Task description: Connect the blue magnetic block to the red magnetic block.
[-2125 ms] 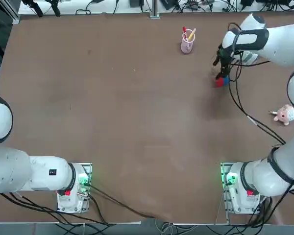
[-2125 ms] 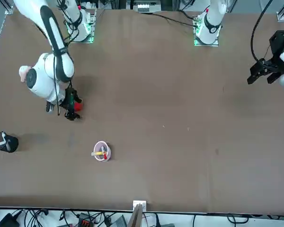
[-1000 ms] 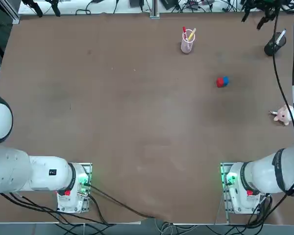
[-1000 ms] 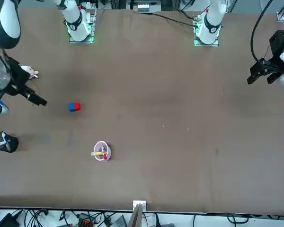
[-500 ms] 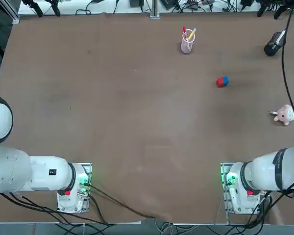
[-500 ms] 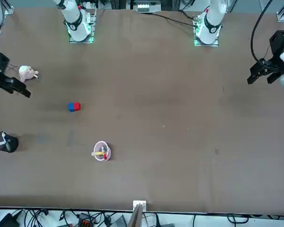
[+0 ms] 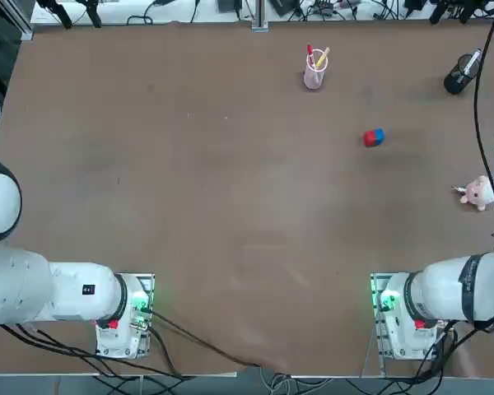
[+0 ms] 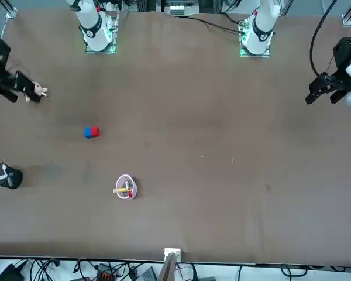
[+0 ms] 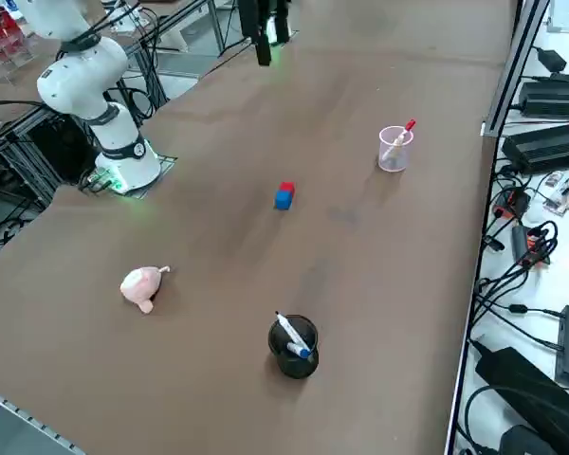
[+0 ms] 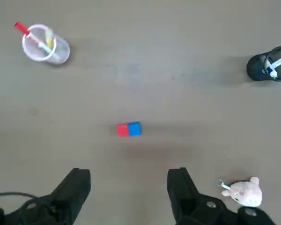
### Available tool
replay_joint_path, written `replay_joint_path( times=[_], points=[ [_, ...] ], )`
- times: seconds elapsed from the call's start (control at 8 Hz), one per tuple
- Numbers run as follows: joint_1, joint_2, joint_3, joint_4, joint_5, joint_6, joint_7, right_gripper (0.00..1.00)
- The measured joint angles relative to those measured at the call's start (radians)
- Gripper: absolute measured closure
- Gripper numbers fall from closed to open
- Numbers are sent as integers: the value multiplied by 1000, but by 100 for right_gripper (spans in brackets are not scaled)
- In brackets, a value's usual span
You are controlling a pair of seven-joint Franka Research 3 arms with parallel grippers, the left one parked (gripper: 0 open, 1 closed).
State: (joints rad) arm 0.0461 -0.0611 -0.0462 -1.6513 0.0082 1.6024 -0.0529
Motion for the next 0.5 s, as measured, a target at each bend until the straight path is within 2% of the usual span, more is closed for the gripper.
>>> replay_joint_path(
  times=[0.25, 0.5],
  points=[
    [36, -33, -37, -6, -3, -37, -72, 0],
    [60, -39, -56, -13, -3, -42, -82, 0]
  ],
)
